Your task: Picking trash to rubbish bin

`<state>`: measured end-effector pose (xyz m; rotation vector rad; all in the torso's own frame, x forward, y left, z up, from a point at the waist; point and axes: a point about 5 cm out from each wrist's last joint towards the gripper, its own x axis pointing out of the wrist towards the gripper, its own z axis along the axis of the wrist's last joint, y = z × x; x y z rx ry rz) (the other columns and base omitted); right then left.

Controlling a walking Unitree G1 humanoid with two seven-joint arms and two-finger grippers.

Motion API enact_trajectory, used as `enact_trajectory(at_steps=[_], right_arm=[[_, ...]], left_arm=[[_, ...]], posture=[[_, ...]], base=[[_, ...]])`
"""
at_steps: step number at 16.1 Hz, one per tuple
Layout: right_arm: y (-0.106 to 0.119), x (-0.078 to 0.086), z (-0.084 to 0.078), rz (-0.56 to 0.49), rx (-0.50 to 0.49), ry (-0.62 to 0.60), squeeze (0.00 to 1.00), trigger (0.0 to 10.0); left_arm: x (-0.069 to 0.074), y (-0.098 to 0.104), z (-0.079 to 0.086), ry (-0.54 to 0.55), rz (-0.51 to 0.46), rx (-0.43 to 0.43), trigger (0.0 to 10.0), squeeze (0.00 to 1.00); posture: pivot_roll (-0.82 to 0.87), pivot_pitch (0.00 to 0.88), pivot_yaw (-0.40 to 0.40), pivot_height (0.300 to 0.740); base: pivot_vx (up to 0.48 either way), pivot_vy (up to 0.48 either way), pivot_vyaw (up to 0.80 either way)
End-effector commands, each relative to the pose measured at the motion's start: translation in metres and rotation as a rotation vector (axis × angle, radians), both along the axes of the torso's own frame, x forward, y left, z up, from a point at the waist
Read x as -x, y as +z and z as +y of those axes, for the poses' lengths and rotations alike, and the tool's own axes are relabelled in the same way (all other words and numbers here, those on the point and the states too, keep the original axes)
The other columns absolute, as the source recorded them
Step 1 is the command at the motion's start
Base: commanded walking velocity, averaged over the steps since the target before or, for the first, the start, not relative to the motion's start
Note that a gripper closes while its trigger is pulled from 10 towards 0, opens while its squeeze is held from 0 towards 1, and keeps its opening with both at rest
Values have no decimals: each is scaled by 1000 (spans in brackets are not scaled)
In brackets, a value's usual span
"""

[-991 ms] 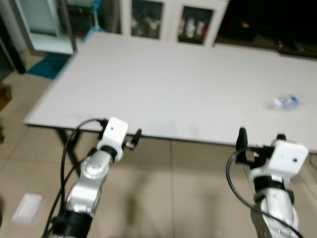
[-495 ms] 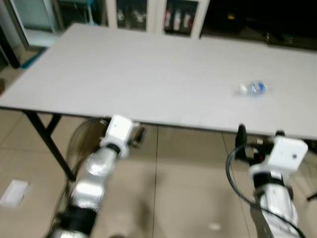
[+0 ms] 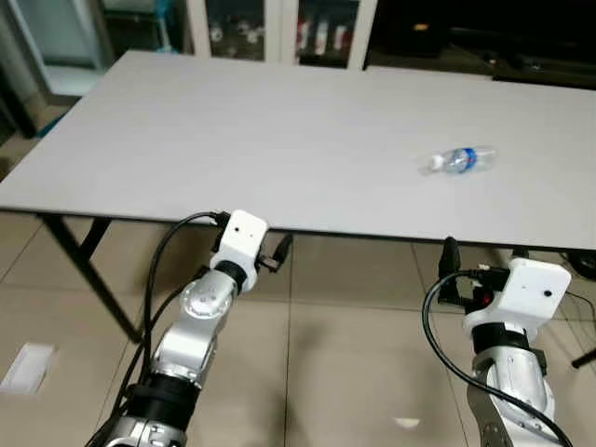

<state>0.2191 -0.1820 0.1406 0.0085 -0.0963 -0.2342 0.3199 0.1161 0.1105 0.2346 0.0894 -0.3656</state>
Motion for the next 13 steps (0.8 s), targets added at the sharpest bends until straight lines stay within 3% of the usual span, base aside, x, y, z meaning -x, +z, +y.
enact_trajectory(at_steps=[1, 13], right_arm=[[1, 0, -2, 1, -6, -6, 0, 10000], [-7, -8, -10, 49, -101, -58, 0, 10000]], left_arm=[[-3, 3, -4, -18, -8, 6, 10000, 0], [-1, 2, -11, -44, -5, 3, 10000, 0]], posture=[[167, 75, -56, 740], [163, 76, -49, 740]], base=[[469, 0, 0], [471, 0, 0]])
